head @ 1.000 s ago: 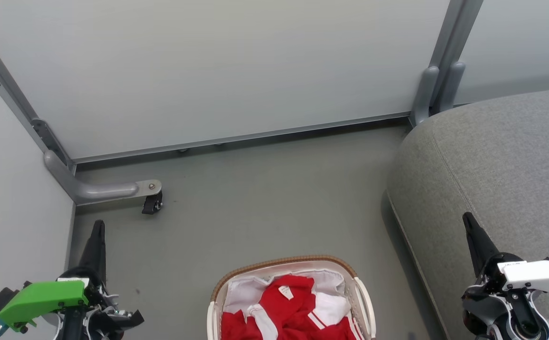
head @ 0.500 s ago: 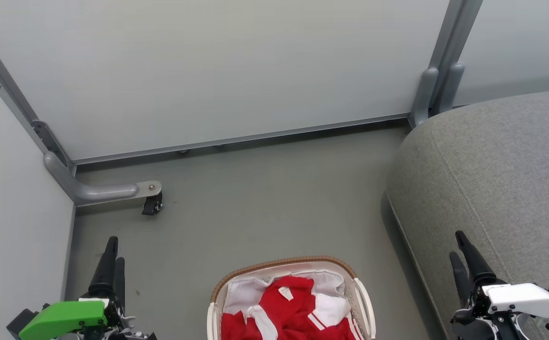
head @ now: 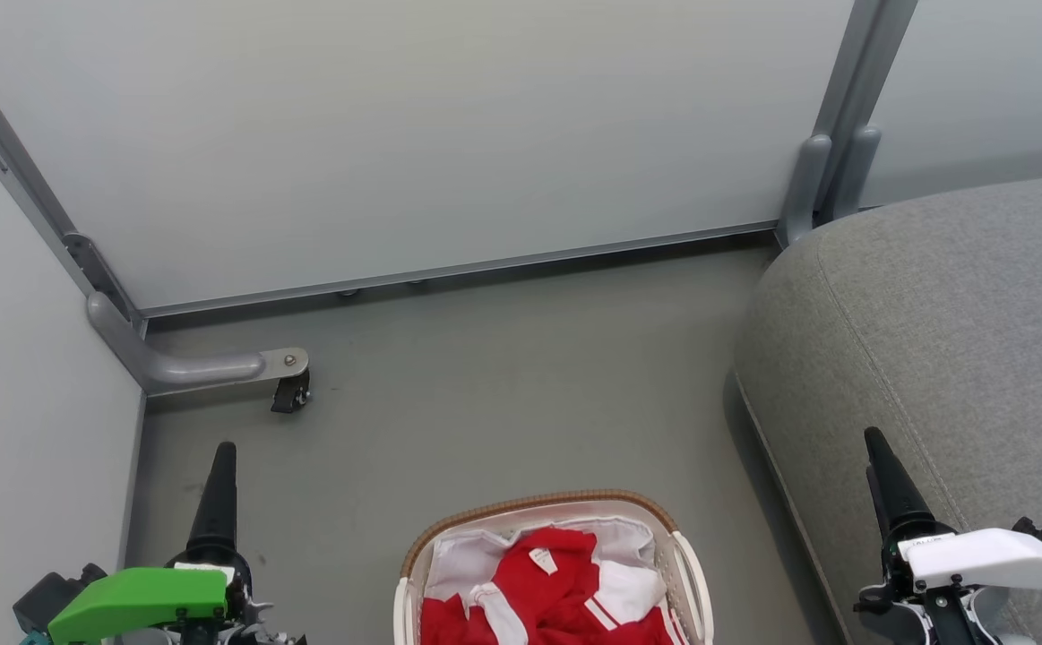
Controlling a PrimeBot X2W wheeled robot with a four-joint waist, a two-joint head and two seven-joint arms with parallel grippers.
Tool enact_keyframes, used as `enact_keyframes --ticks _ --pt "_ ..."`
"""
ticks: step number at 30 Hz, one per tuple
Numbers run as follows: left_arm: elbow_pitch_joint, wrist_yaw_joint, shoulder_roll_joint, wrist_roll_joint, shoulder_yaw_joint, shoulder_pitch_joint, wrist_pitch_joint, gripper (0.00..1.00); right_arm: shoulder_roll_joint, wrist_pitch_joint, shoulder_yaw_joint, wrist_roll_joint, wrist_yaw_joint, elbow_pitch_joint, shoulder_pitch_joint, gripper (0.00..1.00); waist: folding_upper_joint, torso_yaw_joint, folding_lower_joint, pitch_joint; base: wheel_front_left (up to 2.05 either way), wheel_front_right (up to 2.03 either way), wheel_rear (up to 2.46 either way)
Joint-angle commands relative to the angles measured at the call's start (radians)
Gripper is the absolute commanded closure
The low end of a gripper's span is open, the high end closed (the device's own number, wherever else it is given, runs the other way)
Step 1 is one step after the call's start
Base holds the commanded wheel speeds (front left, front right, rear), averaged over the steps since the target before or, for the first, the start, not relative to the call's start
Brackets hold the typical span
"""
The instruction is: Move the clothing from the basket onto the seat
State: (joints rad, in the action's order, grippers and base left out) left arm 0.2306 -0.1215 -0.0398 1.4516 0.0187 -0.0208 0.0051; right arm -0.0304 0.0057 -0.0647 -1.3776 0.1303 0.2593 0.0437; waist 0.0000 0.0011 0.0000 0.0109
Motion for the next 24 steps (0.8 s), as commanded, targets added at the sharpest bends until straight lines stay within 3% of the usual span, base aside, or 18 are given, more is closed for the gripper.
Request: enact_keyframes --ticks 1,9,24 --pt "-0.031 0.007 -0.005 -0.047 -0.004 -0.004 -0.011 0.0 -0.009 -0.011 0.005 0.045 0.0 -0.028 -0.001 0.0 0.0 0.0 0.0 0.001 0.0 0.0 0.0" --pt "-0.09 0.033 -0.006 -0.219 -0.029 0.008 -0.042 0.0 -0.011 -0.042 0.031 0.289 0.0 -0.087 -0.004 0.0 0.0 0.002 0.0 0.002 0.0 0.0 0.0" --pt "-0.13 0.078 -0.008 -0.537 -0.08 0.035 -0.093 0.0 -0.013 -0.094 0.053 0.571 0.0 -0.11 -0.02 0.0 0.0 0.003 0.0 0.004 0.0 0.0 0.0"
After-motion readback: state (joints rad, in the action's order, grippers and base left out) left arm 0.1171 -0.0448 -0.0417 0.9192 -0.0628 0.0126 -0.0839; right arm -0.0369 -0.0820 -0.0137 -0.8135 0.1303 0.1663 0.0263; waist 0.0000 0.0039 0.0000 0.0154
